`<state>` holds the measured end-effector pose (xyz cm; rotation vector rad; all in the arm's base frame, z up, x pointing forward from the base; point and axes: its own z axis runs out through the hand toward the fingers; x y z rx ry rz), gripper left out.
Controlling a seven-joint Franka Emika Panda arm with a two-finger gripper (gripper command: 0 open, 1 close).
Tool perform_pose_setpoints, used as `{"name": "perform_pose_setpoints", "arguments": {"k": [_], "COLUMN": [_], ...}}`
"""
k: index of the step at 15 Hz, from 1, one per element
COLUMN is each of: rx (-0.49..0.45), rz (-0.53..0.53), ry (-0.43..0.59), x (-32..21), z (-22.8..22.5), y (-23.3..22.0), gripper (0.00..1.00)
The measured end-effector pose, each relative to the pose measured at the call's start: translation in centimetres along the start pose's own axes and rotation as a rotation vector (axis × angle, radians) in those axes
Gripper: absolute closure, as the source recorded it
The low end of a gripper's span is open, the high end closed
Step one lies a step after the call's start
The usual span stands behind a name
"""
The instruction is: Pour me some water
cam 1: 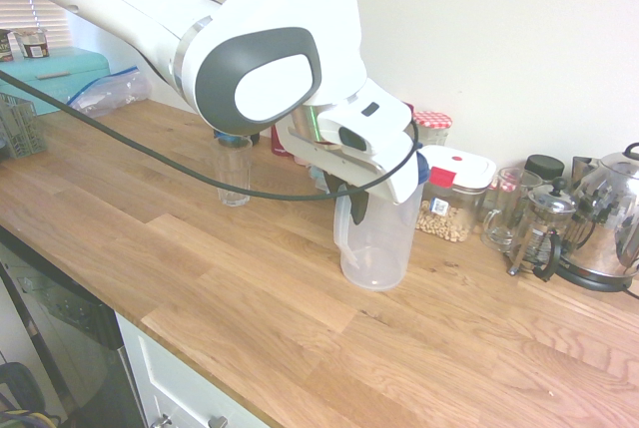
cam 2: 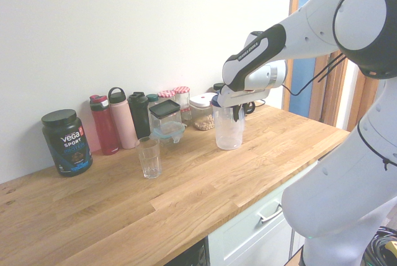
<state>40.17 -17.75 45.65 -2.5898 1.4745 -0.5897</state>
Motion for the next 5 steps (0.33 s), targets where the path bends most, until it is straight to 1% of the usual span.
{"name": "perform_pose_setpoints", "arguments": {"k": [3,4,5], "rx": [-0.008,-0.019,-0.037], "rz": [0.001,-0.002,-0.016], "ry": [-0.011,-0.029,-0.067], "x": [-0.1,-0.3,-0.8], "z": [-0.5,-1.1,-2.1], "y": [0.3,0.6,1.1], "gripper": [0.0,0.0,0.0]}}
